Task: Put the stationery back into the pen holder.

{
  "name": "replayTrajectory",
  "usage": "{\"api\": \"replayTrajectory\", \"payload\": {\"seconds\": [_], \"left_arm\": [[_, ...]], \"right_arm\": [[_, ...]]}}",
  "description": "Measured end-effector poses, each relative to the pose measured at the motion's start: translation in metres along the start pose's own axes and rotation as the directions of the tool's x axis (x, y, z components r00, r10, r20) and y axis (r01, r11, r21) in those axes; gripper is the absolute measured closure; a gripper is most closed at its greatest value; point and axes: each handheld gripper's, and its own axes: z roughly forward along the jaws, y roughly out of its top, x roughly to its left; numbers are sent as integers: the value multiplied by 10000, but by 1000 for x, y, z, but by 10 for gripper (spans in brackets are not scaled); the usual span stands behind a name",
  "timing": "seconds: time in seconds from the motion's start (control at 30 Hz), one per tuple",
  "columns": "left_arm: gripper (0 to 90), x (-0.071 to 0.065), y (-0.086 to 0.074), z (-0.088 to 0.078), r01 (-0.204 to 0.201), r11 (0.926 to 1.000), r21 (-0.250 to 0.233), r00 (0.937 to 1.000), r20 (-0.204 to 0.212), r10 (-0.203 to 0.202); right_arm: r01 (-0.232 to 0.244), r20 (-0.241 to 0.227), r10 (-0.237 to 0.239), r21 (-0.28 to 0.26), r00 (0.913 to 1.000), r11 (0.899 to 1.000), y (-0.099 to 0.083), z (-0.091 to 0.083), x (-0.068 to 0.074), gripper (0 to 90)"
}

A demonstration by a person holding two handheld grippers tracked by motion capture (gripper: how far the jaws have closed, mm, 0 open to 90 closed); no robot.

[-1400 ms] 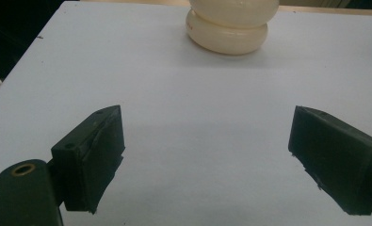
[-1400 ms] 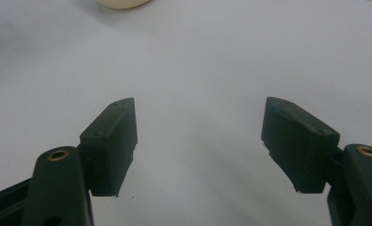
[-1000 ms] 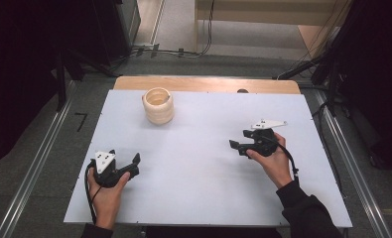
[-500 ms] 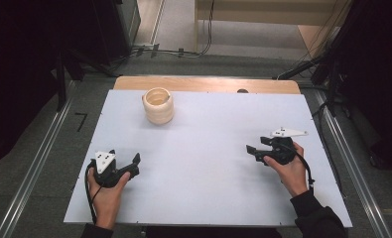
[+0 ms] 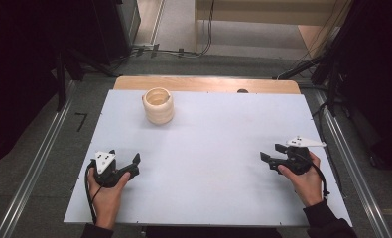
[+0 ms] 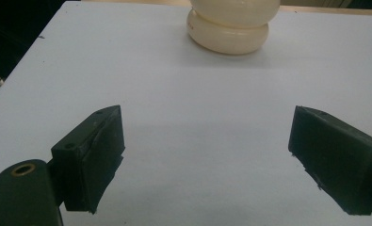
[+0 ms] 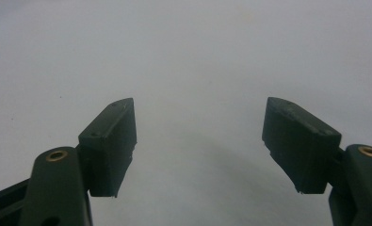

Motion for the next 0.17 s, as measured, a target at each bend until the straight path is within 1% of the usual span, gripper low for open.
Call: {"api": "replayTrajectory", "payload": {"seconds": [0.1, 0.17], "left_arm": [[115, 0, 0, 0, -3, 10000, 11, 10000, 4, 3], [115, 0, 0, 0, -7, 10000, 18, 10000, 1, 7]], "right_arm": [[16, 220, -17, 47, 9998, 10000, -7, -6, -4, 235], [-90, 292, 89, 39, 9995, 10000, -12, -11, -7, 225]]}}
